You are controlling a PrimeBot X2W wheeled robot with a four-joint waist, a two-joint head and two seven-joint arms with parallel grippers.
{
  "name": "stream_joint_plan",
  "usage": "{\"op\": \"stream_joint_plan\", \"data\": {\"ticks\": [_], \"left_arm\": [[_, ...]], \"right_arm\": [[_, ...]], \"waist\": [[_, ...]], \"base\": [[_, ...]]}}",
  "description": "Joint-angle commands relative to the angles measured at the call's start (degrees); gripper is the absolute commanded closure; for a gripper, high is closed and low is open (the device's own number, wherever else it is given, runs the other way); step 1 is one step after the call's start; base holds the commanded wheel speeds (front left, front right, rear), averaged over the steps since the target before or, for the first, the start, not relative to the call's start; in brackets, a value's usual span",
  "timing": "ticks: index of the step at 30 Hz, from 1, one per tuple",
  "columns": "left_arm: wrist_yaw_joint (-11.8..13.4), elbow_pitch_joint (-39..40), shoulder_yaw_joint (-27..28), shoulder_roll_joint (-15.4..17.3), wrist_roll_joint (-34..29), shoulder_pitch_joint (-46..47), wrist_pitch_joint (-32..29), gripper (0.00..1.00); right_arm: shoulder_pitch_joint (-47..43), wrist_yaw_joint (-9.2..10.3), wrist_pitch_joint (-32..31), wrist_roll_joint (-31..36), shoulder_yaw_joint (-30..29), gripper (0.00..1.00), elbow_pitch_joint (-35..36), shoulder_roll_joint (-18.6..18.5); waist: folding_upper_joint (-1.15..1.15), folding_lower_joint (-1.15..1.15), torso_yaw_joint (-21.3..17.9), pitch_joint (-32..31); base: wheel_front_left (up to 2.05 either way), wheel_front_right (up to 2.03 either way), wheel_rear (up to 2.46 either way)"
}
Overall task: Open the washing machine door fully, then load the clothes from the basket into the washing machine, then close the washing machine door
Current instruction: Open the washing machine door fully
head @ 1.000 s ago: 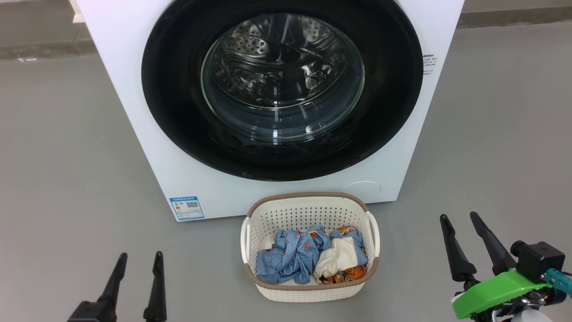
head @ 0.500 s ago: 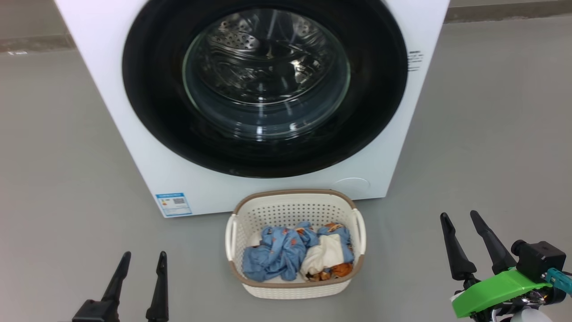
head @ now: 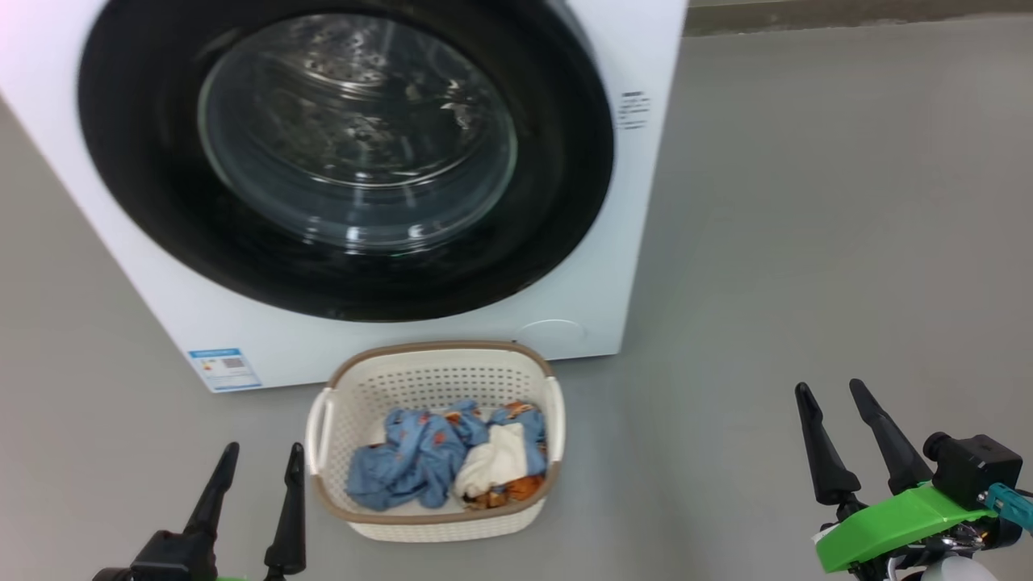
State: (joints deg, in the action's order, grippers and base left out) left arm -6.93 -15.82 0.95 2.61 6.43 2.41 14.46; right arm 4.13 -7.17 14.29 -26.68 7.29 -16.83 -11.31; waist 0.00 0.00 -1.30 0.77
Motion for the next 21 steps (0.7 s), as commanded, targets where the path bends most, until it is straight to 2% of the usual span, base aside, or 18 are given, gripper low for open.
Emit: {"op": "stream_joint_plan", "data": {"ticks": [1, 11, 21], "left_arm": [[0.3, 1.13, 1.85, 0.74, -0.5, 2.58, 0.54, 0.0], [-0.08, 1.63, 1.45, 0.58, 1.88, 2.89, 0.54, 0.0], [-0.28, 1.11, 0.44, 0.53, 1.7, 2.9, 0.54, 0.0]], "right_arm": [[1.06, -0.32, 0.71, 0.27, 0.91, 0.0, 1.3, -0.79], [1.55, -0.32, 0.71, 0.1, 0.46, 0.0, 1.14, -1.53], [2.4, -0.32, 0.71, 0.16, 0.73, 0.0, 0.67, -1.96]], "waist": [[0.0, 0.0, -0.13, 0.1], [0.0, 0.0, -0.56, 0.39], [0.0, 0.0, -0.13, 0.61]], "base": [[1.23, 1.23, -2.46], [1.12, 1.1, -2.22], [0.4, 0.4, -0.8]]}}
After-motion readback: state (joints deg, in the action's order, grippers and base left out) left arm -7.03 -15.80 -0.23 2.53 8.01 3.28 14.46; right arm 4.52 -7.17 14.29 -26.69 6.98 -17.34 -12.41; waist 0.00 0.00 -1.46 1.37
